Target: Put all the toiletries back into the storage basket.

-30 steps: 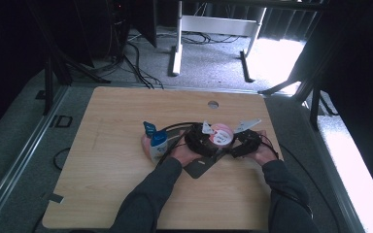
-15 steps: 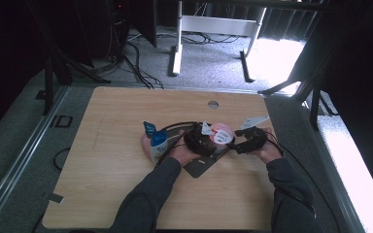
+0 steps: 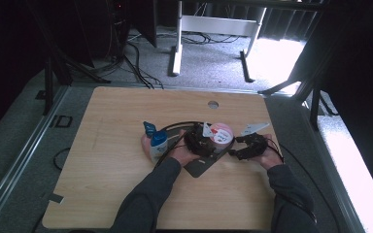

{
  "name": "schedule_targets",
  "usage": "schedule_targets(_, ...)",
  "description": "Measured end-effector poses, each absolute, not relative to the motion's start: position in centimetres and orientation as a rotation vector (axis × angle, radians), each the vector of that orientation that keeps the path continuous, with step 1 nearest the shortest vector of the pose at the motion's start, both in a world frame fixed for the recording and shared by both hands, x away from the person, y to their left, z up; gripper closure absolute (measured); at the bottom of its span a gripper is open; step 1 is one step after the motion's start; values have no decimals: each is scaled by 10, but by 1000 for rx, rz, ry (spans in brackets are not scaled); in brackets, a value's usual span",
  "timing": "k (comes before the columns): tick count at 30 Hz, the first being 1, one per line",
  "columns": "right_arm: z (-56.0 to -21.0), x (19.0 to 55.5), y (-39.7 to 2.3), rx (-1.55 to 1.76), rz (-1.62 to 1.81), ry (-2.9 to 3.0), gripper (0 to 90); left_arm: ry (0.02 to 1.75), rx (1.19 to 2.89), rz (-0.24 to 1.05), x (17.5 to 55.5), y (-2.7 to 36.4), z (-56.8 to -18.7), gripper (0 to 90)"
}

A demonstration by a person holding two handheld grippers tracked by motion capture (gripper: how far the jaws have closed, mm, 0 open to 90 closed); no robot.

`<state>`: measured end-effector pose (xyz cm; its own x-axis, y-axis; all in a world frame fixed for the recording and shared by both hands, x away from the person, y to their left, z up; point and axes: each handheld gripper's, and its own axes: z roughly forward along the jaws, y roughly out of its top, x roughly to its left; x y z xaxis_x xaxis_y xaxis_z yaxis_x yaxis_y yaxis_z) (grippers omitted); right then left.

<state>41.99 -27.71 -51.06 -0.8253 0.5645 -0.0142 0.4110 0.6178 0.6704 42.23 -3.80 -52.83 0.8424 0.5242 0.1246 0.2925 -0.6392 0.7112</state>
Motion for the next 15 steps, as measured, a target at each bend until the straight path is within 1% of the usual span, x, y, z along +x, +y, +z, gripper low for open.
schedule_targets(4, -514, 408, -283, 824, 1042, 2589, 284, 599, 2255, 370, 423, -31, -526, 383)
schedule_targets(11, -531, 387, -291, 884, 1049, 2565, 295, 616, 2233, 396, 412, -28, -521, 412)
schedule_targets(15, -535, 375, -295, 913, 1061, 2546, 306, 634, 2211, 381, 403, -25, -517, 420)
